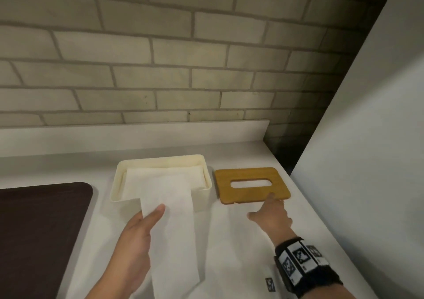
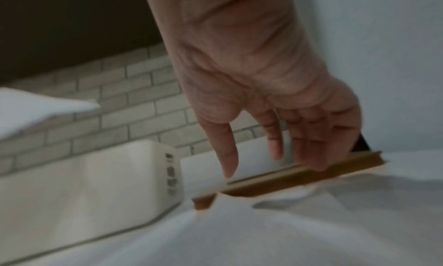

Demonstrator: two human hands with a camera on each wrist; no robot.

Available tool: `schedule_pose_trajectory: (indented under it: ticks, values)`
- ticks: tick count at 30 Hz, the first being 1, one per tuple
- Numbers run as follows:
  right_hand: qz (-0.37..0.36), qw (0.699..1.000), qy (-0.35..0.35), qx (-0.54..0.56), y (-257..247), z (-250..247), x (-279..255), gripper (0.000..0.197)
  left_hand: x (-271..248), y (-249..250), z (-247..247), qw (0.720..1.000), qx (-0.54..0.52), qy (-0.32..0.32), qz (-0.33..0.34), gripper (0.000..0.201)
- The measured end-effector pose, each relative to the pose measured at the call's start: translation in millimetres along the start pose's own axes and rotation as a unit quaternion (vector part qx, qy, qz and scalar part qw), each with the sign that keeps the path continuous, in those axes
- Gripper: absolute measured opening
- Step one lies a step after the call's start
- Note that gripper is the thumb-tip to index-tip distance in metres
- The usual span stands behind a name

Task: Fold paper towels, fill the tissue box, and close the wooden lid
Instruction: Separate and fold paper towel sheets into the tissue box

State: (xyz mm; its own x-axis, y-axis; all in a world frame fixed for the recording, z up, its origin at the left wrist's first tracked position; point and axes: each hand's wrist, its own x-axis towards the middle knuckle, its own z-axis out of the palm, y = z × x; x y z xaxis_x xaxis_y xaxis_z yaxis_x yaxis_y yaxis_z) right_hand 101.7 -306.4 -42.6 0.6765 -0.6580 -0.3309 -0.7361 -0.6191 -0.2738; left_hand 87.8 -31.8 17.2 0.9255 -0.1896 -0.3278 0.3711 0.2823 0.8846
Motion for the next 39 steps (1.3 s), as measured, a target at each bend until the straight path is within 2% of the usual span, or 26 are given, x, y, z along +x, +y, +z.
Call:
schedule_pose_trajectory:
  ticks: [2,4,7,9,12,13,15,18,20,21,23,26,29,34,36,39]
  values:
    - [0.004,1.000,-0.012,0.023,-2,8,8,0.101,2,-2,-1,1.000,-0.002,0.000,0.000,0.023]
    - [-0.016,0.998,-0.018,0.058,-6,13,13,0.106,6,-5,-2,1.000,0.000,0.001,-0.007,0.027]
    - [-0.020,0.991,-0.051,0.118,-6,11,11,0.097,10,-10,-2,1.000,-0.002,-0.002,-0.024,0.036]
    - [-0.039,0.986,-0.059,0.153,-1,6,5,0.076,12,-12,-3,1.000,-0.004,0.000,-0.030,0.040]
    - [-0.119,0.974,-0.089,0.170,4,-13,-17,0.022,14,-12,-4,1.000,-0.008,-0.006,-0.029,0.040]
    - [-0.150,0.965,-0.117,0.181,4,-26,-29,0.016,14,-11,-3,1.000,-0.010,-0.009,-0.026,0.040]
    - [-0.216,0.933,-0.197,0.209,1,-57,-58,0.019,14,-9,-2,1.000,-0.014,-0.010,-0.018,0.045]
    - [-0.302,0.848,-0.337,0.274,-6,-105,-100,0.030,14,-8,0,1.000,-0.005,-0.016,-0.014,0.048]
    - [-0.333,0.800,-0.385,0.317,-15,-123,-116,0.034,13,-6,5,1.000,0.001,-0.025,-0.019,0.039]
    - [-0.341,0.788,-0.394,0.327,-22,-128,-122,0.035,13,-6,8,0.999,0.008,-0.034,-0.024,0.038]
    - [-0.349,0.809,-0.360,0.305,-39,-125,-126,0.034,11,-4,15,0.997,0.034,-0.069,-0.026,0.036]
    - [-0.328,0.871,-0.250,0.266,-63,-105,-120,0.028,4,1,23,0.992,0.060,-0.109,-0.022,0.035]
    - [-0.308,0.899,-0.193,0.244,-76,-87,-113,0.028,-2,6,25,0.991,0.043,-0.126,-0.016,0.035]
    - [-0.302,0.894,-0.178,0.280,-83,-72,-111,0.024,-6,9,23,0.990,-0.024,-0.136,-0.013,0.047]
    - [-0.308,0.888,-0.170,0.297,-84,-66,-111,0.024,-7,7,22,0.989,-0.019,-0.148,-0.008,0.045]
    - [-0.316,0.874,-0.175,0.325,-79,-65,-109,0.022,-6,0,14,0.993,0.004,-0.122,-0.006,0.040]
